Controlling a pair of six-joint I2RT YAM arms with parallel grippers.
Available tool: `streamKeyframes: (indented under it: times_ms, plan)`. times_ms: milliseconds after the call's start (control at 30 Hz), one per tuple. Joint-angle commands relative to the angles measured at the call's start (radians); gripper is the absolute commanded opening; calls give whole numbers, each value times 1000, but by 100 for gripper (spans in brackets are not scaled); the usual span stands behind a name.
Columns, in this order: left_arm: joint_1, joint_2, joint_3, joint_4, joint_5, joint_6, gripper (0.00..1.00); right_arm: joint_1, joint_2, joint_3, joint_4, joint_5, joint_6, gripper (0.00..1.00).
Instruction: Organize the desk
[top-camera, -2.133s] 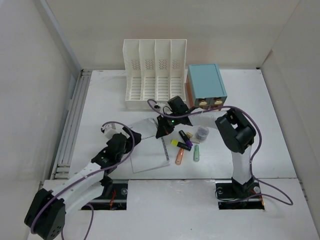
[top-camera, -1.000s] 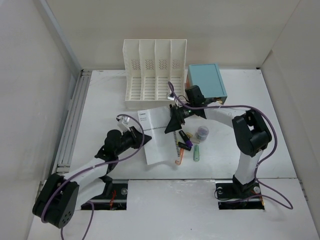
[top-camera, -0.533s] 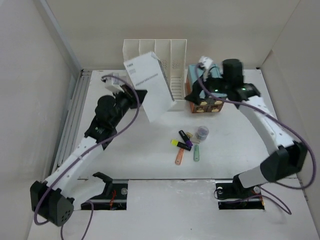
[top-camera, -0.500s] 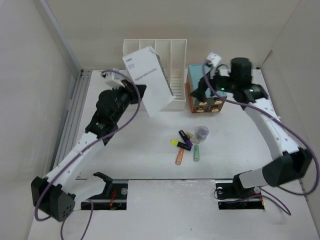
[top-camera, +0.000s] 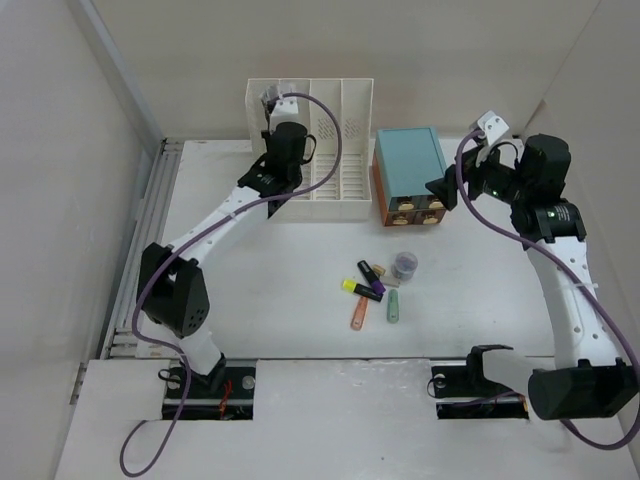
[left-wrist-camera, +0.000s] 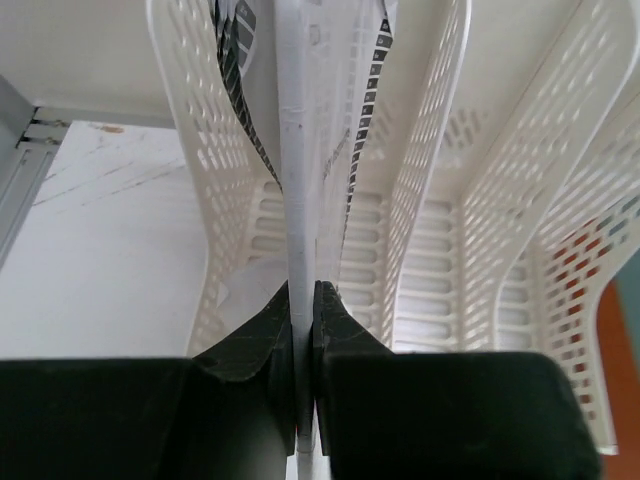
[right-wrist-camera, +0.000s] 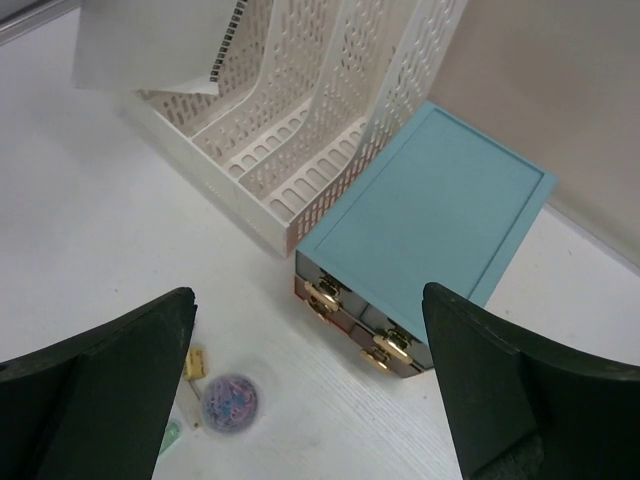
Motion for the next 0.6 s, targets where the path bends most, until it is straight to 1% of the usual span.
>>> streamKeyframes:
  times_ms: [0, 100, 167, 200, 267, 367, 467, 567]
  plan:
    - [-10, -21, 15, 113, -71, 133, 0, -19, -14, 5, 27, -44, 10, 100]
    - [-10, 0, -11, 177, 1, 179, 0, -19, -14, -4, 27, -55, 10, 100]
    - [-10, 15, -12, 188, 10, 193, 0, -28, -2, -4, 27, -67, 10, 100]
    - [-10, 16, -24, 228, 29, 211, 0, -28, 7, -4, 27, -67, 10, 100]
    - [-19, 16, -34, 257, 46, 211, 0, -37, 7, -4, 17, -77, 10, 100]
    - [-19, -15, -59, 294, 86, 201, 0, -46, 18, -4, 17, -87, 10, 100]
    - [-31, -76, -116, 384, 95, 201, 0, -46, 27, -4, 8, -87, 10, 100]
    - [-40, -64, -91, 385, 95, 211, 0, -46, 37, -4, 8, -96, 10, 100]
